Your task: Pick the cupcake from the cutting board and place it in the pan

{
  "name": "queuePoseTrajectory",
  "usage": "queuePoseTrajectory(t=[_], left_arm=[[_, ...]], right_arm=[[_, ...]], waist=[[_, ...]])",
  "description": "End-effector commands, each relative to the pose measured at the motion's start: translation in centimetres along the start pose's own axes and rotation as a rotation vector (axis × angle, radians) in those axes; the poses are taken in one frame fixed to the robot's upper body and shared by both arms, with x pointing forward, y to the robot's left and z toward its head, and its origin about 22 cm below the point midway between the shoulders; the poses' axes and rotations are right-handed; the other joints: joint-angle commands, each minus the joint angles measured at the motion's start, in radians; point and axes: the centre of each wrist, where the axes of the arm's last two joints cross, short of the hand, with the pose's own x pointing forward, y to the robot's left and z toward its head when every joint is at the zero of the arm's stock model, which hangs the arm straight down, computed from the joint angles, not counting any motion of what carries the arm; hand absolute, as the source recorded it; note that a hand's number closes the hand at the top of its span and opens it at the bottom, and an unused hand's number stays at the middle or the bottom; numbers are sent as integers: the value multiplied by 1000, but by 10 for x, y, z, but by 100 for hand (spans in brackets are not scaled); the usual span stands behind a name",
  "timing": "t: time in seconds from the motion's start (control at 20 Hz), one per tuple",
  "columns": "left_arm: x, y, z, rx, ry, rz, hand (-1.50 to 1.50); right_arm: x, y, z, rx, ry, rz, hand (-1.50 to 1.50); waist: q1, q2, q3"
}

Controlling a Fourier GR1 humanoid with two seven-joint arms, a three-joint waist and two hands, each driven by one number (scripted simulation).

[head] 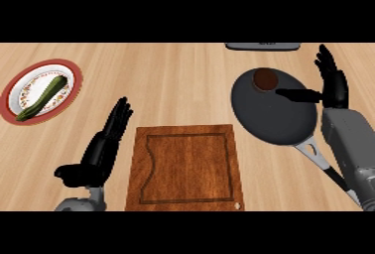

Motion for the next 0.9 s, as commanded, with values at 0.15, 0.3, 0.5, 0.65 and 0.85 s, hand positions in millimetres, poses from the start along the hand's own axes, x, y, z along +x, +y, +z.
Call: queuePoseTrajectory(t=[0.15, 0.3, 0.5, 0.65, 0.85], left_arm=[[4, 5, -4, 22, 7, -14, 0], [-8, -3, 8, 22, 21, 8, 0], [-10, -2, 7, 26, 7, -10, 0], [0, 8, 2, 28, 0, -6, 0], [2, -6, 21, 18, 17, -7, 0]], right_arm=[[-29, -47, 19, 134, -15, -199, -150], [-34, -76, 23, 195, -35, -192, -150], [-53, -98, 51, 243, -76, -214, -150], [-72, -85, 82, 248, -110, -178, -150], [-54, -86, 91, 236, -108, -161, -150]], waist=[[-18, -8, -1], [-14, -6, -1], [-24, -10, -2], [-23, -9, -2], [-23, -11, -2]])
